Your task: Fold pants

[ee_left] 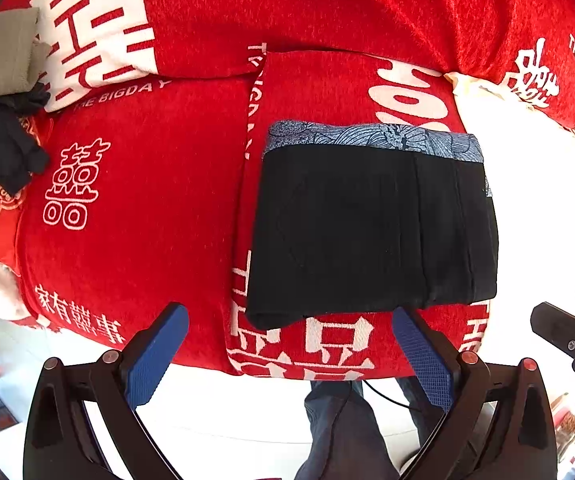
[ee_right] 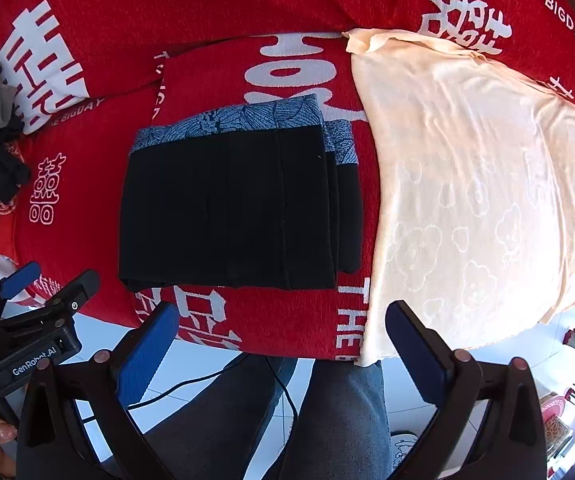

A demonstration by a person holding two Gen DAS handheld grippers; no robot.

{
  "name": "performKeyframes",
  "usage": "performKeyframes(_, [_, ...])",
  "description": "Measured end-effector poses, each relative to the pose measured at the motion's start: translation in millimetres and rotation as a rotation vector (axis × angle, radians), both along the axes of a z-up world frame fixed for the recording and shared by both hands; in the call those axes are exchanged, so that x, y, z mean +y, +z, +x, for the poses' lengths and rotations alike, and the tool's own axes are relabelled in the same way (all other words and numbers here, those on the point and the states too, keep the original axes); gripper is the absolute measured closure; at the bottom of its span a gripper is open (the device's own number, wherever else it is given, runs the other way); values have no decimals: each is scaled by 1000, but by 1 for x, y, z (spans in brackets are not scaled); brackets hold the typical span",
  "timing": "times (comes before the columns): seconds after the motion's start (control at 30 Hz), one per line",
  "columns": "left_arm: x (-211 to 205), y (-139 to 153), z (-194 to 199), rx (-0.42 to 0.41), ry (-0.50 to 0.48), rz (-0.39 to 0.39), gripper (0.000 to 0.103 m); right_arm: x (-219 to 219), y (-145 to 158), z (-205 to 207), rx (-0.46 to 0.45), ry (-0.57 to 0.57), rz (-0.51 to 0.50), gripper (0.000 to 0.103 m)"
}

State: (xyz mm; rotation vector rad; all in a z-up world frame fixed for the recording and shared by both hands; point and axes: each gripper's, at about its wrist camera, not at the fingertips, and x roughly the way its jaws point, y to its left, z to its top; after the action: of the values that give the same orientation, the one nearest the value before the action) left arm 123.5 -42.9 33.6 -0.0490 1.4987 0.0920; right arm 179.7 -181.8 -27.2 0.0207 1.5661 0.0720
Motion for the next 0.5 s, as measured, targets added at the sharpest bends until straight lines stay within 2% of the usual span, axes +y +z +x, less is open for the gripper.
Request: performKeyframes(0.5, [1,-2,-7,8,9,4,1,7,-3,1,9,10,-5,0])
